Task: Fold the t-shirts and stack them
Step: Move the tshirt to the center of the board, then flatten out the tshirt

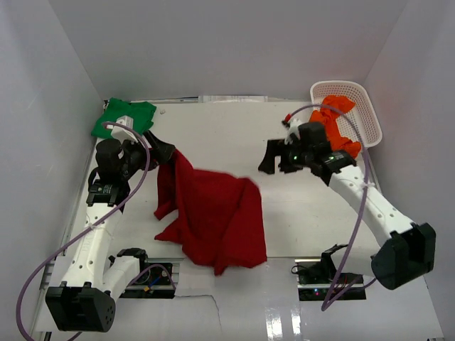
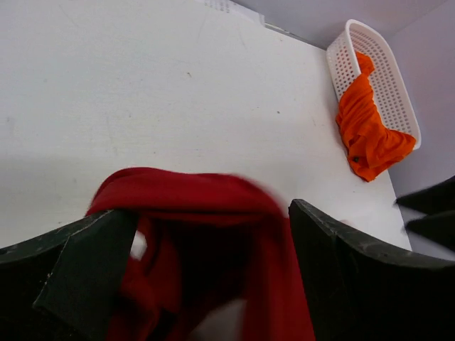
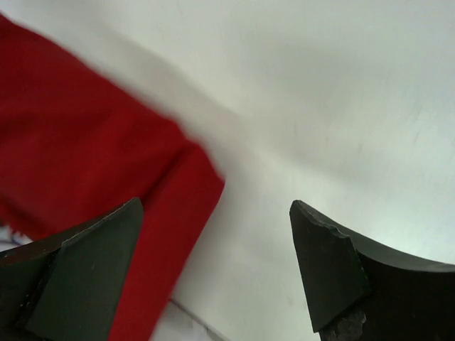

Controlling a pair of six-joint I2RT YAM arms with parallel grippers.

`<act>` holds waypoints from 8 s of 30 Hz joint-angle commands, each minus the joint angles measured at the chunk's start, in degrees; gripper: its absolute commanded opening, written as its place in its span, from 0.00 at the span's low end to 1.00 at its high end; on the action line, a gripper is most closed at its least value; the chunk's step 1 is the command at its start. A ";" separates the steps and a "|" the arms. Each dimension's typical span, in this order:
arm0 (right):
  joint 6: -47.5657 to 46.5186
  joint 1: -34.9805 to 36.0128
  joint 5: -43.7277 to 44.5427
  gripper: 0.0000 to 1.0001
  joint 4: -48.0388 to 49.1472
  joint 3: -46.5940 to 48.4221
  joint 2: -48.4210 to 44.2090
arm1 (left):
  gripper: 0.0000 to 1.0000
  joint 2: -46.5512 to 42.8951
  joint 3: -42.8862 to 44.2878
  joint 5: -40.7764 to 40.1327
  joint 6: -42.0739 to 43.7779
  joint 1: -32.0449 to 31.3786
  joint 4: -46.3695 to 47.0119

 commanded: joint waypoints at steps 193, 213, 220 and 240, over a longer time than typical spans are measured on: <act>-15.75 5.67 27.03 0.08 -8.84 33.16 31.37 | 0.86 38.91 12.57 -4.66 -0.37 4.45 -19.09; -10.56 -2.24 19.92 0.08 -8.67 16.00 23.00 | 0.98 16.77 8.55 -17.93 20.04 -12.31 -17.35; -11.18 -2.24 17.28 0.08 -10.08 21.36 25.46 | 0.98 17.21 3.60 -8.68 38.02 -15.40 -17.68; -10.65 -2.24 8.93 0.08 -7.70 19.26 23.44 | 0.65 31.00 7.73 -18.10 45.59 -15.84 -18.56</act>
